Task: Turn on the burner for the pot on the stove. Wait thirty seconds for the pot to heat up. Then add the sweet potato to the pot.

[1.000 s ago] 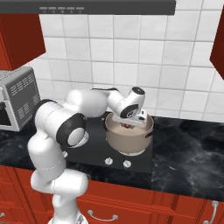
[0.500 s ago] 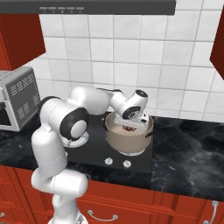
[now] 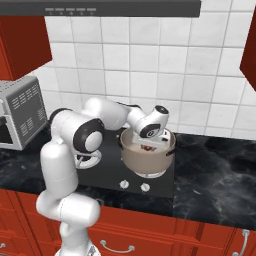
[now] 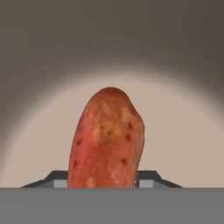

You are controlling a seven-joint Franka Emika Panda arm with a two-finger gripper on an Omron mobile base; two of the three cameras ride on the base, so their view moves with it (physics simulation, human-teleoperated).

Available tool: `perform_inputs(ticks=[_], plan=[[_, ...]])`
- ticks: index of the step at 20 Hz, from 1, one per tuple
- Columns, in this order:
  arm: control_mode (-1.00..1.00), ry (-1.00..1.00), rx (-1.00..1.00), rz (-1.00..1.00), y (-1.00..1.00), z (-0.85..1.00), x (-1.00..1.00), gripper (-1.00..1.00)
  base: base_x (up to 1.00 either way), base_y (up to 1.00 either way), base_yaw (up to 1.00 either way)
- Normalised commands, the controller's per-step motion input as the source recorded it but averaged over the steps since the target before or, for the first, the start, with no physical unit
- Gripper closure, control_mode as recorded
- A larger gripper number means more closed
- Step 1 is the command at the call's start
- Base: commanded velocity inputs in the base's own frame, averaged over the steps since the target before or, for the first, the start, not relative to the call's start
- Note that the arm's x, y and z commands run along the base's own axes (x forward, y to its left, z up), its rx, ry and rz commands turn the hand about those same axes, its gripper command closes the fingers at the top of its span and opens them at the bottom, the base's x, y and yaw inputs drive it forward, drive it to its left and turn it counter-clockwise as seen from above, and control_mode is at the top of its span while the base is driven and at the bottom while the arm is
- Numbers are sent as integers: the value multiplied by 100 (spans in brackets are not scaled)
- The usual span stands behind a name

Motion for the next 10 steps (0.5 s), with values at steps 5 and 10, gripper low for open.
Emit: perform_inputs(ticks=[5, 10], plan=[[-100, 0, 0, 0, 0, -12, 9, -100, 0, 0, 0], [-100, -5, 0, 1, 4, 1, -16, -100, 0, 0, 0]])
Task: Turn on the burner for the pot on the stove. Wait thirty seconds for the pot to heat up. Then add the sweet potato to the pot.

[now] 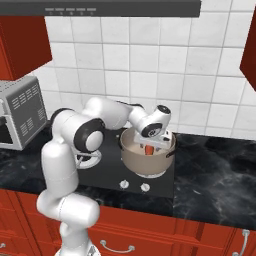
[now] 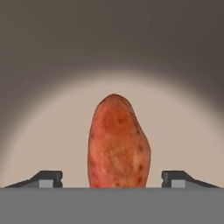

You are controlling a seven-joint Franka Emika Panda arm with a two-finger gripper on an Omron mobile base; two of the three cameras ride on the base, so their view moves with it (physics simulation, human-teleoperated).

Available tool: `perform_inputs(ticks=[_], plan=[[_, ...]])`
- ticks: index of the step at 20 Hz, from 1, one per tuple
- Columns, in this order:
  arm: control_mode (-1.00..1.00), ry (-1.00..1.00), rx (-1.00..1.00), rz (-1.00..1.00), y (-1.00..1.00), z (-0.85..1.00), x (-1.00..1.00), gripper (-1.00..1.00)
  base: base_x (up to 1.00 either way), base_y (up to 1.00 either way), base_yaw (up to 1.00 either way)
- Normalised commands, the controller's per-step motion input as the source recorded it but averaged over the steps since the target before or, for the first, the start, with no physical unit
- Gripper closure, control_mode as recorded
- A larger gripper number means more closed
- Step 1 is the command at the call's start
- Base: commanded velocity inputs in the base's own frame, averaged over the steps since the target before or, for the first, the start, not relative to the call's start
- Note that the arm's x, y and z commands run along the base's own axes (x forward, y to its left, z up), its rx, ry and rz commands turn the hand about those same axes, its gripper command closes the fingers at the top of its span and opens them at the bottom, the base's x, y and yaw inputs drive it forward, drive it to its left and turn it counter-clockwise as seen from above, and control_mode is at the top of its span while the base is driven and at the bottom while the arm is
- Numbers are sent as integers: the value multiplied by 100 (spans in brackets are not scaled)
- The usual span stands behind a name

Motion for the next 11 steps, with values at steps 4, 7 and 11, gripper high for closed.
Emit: perform_inputs(ticks=[4, 7, 11], plan=[[-100, -24, -1, 2, 0, 56, -20, -100, 0, 0, 0], [-100, -30, -7, 11, 0, 100, -15, -100, 0, 0, 0], [-100, -29, 0, 11, 0, 100, -19, -100, 0, 0, 0]])
